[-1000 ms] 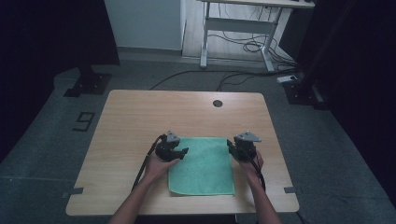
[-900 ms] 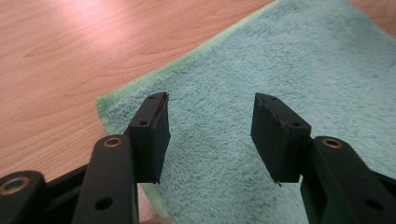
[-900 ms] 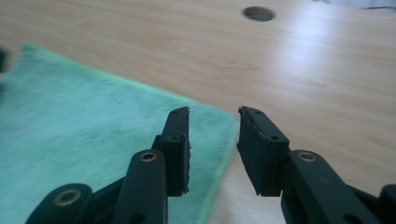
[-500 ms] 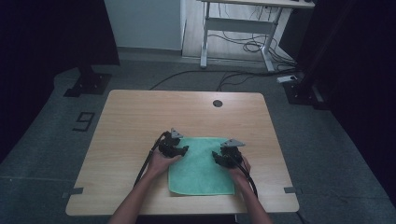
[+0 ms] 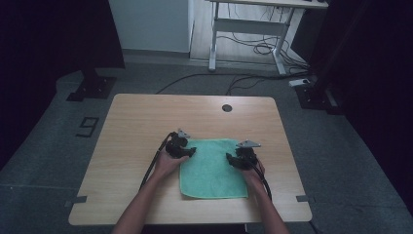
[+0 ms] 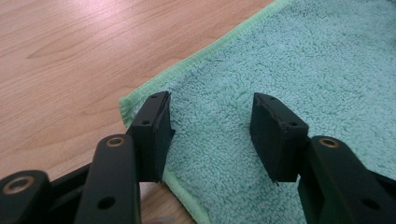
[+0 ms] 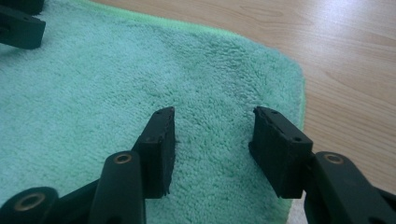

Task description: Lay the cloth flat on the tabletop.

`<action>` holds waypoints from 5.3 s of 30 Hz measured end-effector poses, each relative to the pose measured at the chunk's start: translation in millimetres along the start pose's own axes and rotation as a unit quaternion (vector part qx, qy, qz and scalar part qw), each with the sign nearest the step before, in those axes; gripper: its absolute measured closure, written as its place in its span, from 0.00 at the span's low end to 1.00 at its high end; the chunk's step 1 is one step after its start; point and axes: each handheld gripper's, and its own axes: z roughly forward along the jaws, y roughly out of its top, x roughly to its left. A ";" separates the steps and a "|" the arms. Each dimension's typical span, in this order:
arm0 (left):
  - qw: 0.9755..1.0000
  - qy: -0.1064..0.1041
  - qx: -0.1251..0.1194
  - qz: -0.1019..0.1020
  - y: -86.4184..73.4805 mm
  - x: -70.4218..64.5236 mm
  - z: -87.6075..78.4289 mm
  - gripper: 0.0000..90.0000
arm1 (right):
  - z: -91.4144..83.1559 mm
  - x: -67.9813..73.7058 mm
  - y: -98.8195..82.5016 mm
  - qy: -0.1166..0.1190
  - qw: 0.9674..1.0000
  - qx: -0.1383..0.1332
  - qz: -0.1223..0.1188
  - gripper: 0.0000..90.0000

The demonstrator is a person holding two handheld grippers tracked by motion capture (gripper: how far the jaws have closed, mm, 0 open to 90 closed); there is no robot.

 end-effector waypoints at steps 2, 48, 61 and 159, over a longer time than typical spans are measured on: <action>1.000 0.002 -0.010 0.002 -0.3 -2.2 -5.1 0.53 | -5.7 4.2 0.3 -0.004 1.000 0.000 -0.001 0.52; 1.000 0.005 -0.002 0.001 -1.2 -2.7 0.6 0.53 | -35.1 161.1 -21.0 0.145 0.984 -0.019 -0.103 0.30; 1.000 0.007 -0.010 0.001 -3.7 -3.7 0.5 0.53 | -9.8 49.7 2.8 0.054 0.998 -0.015 -0.029 0.36; 0.996 0.025 -0.059 -0.055 -6.5 30.0 -53.5 0.51 | -57.0 166.5 -31.6 0.129 0.985 -0.048 -0.103 0.34</action>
